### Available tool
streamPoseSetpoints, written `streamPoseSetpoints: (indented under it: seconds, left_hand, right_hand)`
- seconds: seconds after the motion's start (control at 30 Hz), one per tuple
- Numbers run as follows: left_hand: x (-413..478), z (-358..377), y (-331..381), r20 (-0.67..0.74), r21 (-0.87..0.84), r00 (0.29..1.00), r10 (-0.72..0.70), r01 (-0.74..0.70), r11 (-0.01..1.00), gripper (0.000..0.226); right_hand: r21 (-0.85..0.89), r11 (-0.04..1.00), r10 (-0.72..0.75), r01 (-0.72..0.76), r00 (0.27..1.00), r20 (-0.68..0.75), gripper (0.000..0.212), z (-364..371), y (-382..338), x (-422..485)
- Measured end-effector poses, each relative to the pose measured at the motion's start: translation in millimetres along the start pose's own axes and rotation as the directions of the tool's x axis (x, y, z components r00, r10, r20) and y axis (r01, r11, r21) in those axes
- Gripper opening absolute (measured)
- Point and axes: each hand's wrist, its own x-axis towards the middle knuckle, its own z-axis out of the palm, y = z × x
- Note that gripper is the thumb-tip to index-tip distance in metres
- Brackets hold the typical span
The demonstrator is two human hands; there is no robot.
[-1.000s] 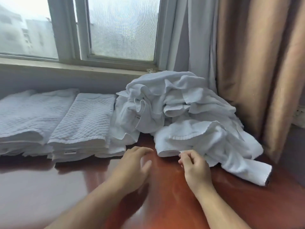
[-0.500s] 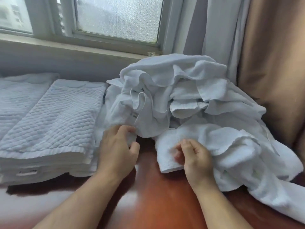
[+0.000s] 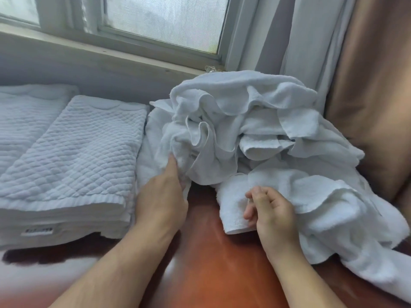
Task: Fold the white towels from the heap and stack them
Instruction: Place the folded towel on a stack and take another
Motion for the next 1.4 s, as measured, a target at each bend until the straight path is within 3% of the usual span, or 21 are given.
streamPoseSetpoints:
  seconds: [0.07,0.13,0.2,0.3,0.4,0.57,0.7,0.83,0.9,1.0,1.07,1.1,1.2,1.27,1.33,1.4]
  left_hand:
    - [-4,-2,6,-0.002,-0.102,0.999,0.043,-0.043,0.994,0.037]
    - [-1,-2,5,-0.004,-0.185,1.000,0.030,-0.030,0.982,0.029]
    - [4,-1,7,0.079,-0.352,0.996,0.034,-0.004,0.936,0.025]
    - [-8,7,20,0.264,-0.526,0.939,0.222,-0.053,0.849,0.027]
    - [-20,22,23,0.277,-0.480,0.914,0.296,-0.135,0.867,0.033]
    - [-11,21,12,0.191,-0.621,0.964,0.184,-0.027,0.783,0.055]
    - [-15,23,12,0.181,-0.549,0.959,0.219,-0.086,0.831,0.062]
    - [-16,21,11,0.223,-0.533,0.944,0.242,-0.090,0.841,0.070]
    - [-17,21,10,0.223,-0.525,0.940,0.257,-0.106,0.844,0.070]
    - [-17,21,11,0.199,-0.555,0.945,0.258,-0.108,0.825,0.060]
    - [-15,22,11,0.175,-0.591,0.949,0.262,-0.111,0.799,0.051]
    - [-14,21,11,0.180,-0.618,0.950,0.257,-0.094,0.781,0.049]
    - [-14,19,14,0.199,-0.748,0.952,0.234,-0.007,0.664,0.045]
    - [-13,17,16,0.229,-0.840,0.954,0.195,0.093,0.535,0.038]
    - [-13,14,17,0.294,-0.896,0.940,0.172,0.208,0.392,0.053]
    - [-12,12,17,0.331,-0.897,0.931,0.156,0.259,0.358,0.058]
  right_hand:
    - [0.008,1.000,-0.004,0.004,1.000,-0.005,0.034,0,1,0]
    - [0.016,1.000,-0.013,0.013,1.000,-0.011,0.034,1,3,-1]
    - [0.043,0.999,-0.007,0.008,1.000,-0.018,0.031,3,3,0]
    - [0.108,0.994,0.014,-0.010,0.999,-0.039,0.031,3,3,2]
    - [0.149,0.988,0.040,-0.032,0.998,-0.050,0.032,2,4,2]
    - [0.164,0.960,0.223,-0.225,0.974,0.033,0.030,-4,-19,16]
    - [0.035,0.993,0.116,-0.113,0.984,-0.138,0.041,-12,-57,53]
    - [0.066,0.945,0.323,-0.319,0.945,-0.054,0.055,-4,-67,93]
    - [0.017,0.926,0.377,-0.376,0.924,-0.068,0.048,-1,-56,107]
    - [-0.021,0.951,0.305,-0.310,0.945,-0.114,0.017,-2,-46,104]
    - [-0.086,0.981,0.165,-0.172,0.982,-0.090,0.023,-3,-51,86]
    - [-0.074,0.994,0.082,-0.085,0.996,-0.037,0.029,-4,-55,75]
    - [0.234,0.969,-0.125,0.077,0.972,0.197,0.033,-7,-64,38]
    - [0.386,0.921,-0.175,0.049,0.938,0.298,0.030,-13,-60,20]
    - [0.478,0.875,-0.118,-0.075,0.925,0.361,0.038,-21,-50,7]
    - [0.502,0.849,-0.049,-0.164,0.922,0.384,0.045,-28,-39,-3]
